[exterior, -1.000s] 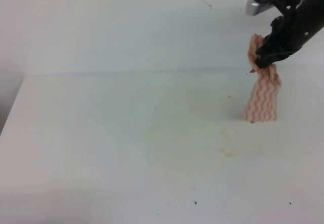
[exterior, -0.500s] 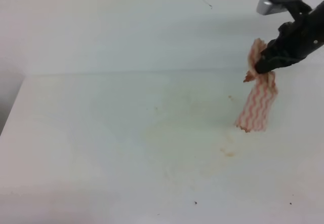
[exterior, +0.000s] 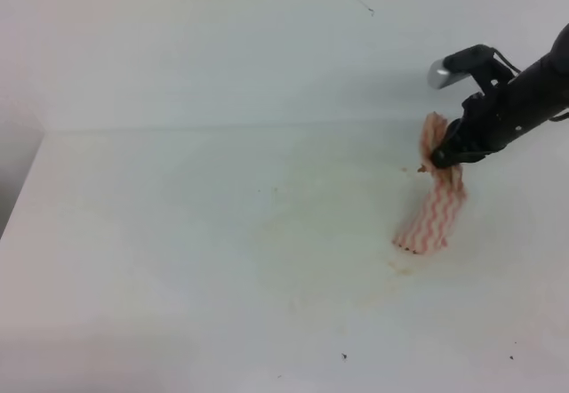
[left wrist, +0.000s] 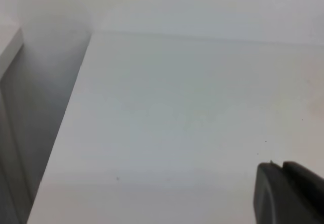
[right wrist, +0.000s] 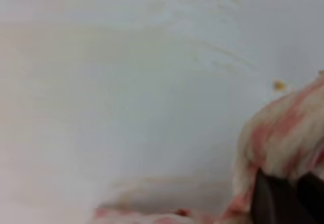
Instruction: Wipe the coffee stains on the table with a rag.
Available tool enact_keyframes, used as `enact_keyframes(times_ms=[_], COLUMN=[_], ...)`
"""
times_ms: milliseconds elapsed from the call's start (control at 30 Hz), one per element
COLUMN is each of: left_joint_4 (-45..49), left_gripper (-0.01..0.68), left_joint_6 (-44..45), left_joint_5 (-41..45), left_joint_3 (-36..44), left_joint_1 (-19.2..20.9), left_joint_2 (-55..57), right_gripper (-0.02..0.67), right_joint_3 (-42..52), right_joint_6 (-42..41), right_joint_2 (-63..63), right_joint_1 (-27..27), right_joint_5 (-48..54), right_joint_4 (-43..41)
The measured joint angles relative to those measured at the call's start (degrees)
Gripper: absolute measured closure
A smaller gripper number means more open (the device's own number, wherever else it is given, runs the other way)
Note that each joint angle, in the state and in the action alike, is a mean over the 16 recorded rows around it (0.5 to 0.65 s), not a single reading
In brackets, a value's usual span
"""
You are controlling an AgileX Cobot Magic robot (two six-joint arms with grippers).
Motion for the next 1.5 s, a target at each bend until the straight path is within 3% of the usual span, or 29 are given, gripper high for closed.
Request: enact_keyframes(times_ms=[400, 867, 1167, 1500], left_joint_4=[0.0, 0.0, 0.0, 0.0], left_gripper=[0.675, 0.675, 0.675, 0.675], left_joint_6=[0.0, 0.0, 0.0, 0.0], left_joint_5=[0.0, 0.0, -0.2, -0.1], left_joint_3=[0.0, 0.0, 0.5, 0.2], left_joint_1=[0.0, 0.0, 0.0, 0.0], left_joint_2=[-0.2, -0.2, 0.1, 0.4], right_gripper=[0.645, 0.647, 0.647, 0.648], right_joint_3=[-9.7, -9.0, 1.9, 24.5], right_joint_6=[2.9, 11.6, 20.7, 19.1], right_joint_2=[13.0, 13.4, 9.5, -1.5], right_joint_1=[1.3, 7.0, 10.3, 8.5], right_joint_5=[7.8, 21.9, 22.5, 4.3], right_joint_4=[-2.6, -6.8, -11.3, -7.3])
